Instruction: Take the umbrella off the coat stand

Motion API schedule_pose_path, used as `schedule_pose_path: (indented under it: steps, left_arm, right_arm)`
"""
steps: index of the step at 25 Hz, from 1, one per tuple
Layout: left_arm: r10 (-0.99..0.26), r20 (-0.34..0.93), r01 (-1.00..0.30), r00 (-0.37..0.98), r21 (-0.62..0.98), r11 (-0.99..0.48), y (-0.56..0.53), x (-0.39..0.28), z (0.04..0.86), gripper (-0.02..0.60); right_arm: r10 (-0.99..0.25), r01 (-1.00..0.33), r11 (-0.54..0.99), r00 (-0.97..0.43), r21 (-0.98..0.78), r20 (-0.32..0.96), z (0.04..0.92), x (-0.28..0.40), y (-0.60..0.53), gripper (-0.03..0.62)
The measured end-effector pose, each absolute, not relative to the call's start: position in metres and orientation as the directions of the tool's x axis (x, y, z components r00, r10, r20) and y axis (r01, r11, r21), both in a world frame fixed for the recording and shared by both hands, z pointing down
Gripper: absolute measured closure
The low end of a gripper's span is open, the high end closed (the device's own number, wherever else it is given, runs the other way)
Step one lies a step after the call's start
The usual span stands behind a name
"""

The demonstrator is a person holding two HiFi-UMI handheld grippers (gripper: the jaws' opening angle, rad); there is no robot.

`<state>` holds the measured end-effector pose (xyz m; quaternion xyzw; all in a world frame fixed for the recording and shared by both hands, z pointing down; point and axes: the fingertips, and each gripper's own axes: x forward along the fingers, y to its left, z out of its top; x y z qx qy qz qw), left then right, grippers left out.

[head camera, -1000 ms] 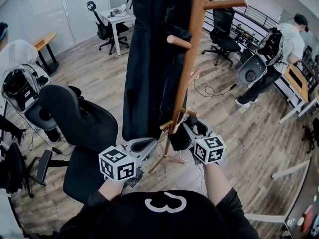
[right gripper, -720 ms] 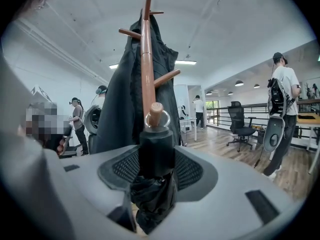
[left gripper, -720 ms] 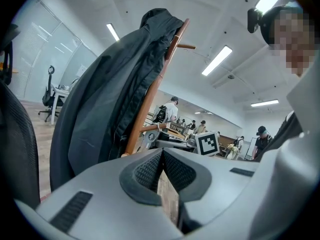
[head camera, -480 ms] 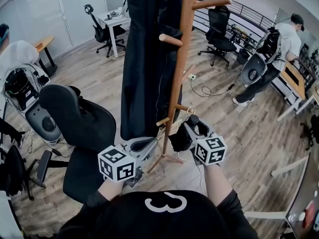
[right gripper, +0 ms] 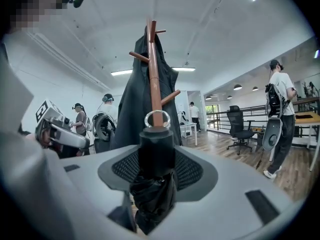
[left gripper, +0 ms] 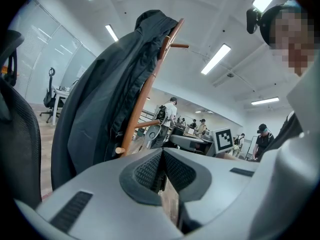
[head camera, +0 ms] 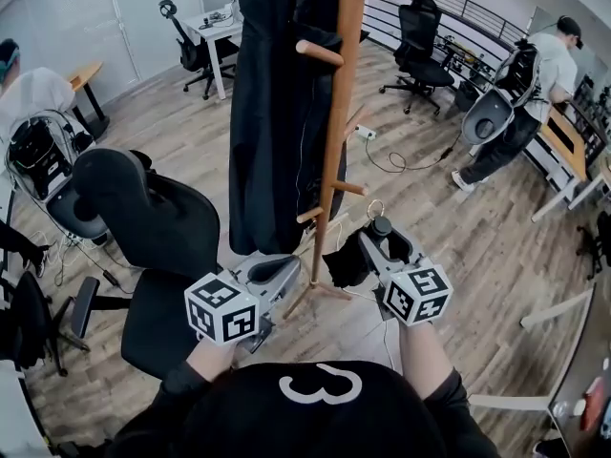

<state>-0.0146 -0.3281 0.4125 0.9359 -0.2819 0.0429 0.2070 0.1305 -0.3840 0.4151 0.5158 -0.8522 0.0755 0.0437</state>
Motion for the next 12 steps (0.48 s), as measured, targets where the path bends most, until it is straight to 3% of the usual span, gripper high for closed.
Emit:
schedule_pose_path:
  steps: [12]
  left_arm:
    - [-0.491, 0.213, -0.536, 0.844, 0.325, -0.779, -0.265, 0.022, 0.413, 0.566]
  right_arm:
    - [-0.85, -0.859, 0.512, -0.507, -0.005, 0.143, 0.402, 0.146, -0.292, 0.384]
